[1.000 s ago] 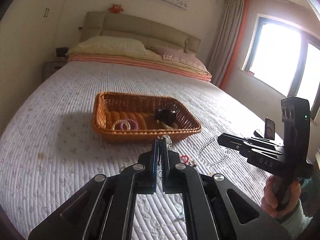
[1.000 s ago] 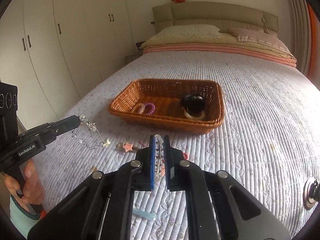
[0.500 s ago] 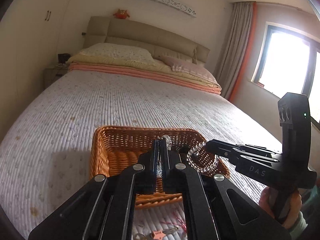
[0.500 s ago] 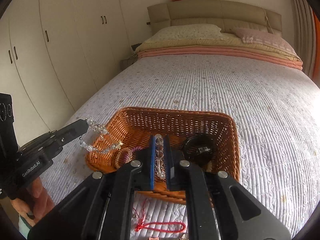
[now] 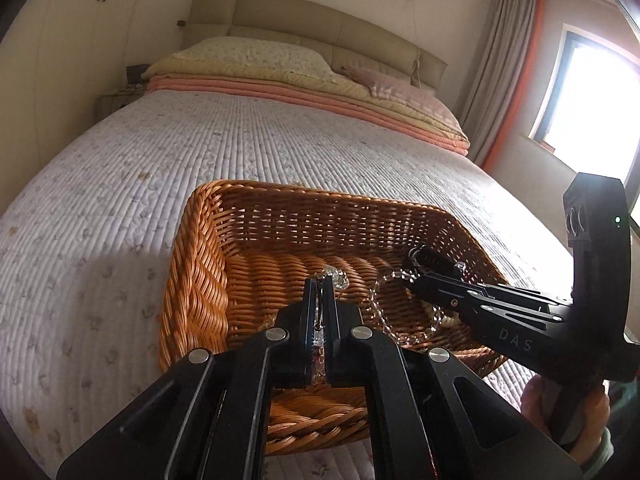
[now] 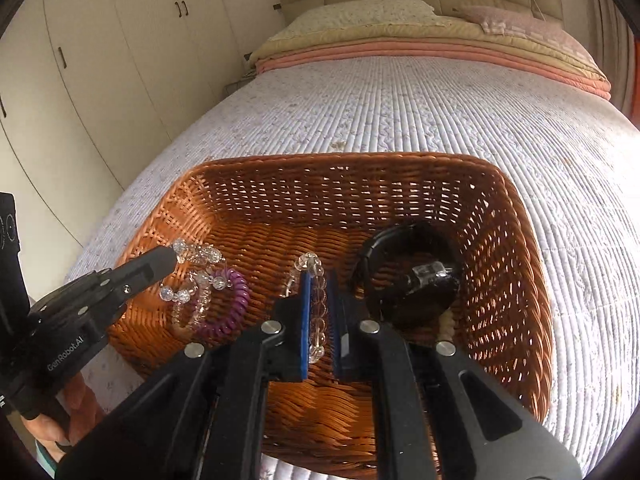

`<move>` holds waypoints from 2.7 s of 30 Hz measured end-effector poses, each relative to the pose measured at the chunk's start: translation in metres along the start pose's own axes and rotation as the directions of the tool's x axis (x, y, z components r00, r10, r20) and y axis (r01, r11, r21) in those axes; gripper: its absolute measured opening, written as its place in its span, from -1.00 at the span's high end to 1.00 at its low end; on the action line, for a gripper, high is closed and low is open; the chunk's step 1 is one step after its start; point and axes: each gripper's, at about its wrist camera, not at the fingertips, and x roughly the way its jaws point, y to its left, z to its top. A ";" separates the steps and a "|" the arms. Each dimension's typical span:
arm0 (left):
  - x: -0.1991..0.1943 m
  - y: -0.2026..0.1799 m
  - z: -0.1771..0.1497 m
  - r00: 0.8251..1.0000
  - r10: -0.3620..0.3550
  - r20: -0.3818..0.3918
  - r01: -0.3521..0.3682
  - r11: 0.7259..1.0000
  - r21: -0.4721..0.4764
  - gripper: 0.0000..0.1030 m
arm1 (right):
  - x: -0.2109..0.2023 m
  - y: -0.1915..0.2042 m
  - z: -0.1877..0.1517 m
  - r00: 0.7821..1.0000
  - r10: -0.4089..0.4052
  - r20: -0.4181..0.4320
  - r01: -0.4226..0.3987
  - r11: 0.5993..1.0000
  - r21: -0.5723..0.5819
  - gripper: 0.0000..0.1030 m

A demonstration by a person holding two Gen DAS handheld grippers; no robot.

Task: Organize jewelry
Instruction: 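Carry both chain pieces into the basket and open both tools, then lower the left tool and grasp the small metal ring charm, then hold the ring charm in the left tool while the right tool approaches the pink star key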

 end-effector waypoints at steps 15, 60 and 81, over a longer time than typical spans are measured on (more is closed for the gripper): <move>-0.066 -0.018 -0.008 0.991 -0.050 0.124 0.049 0.999 0.011 0.26 | -0.067 0.011 -0.006 0.992 0.032 0.121 -0.030 0.999 -0.019 0.09; -0.052 -0.022 -0.112 0.961 0.211 -0.178 -0.189 0.973 0.134 0.75 | -0.094 -0.038 -0.138 0.999 -0.039 0.014 0.038 0.993 0.116 0.20; -0.062 -0.014 -0.118 0.977 0.156 -0.145 -0.144 0.985 0.093 0.82 | -0.078 -0.018 -0.137 0.994 -0.099 -0.054 0.101 0.995 0.023 0.55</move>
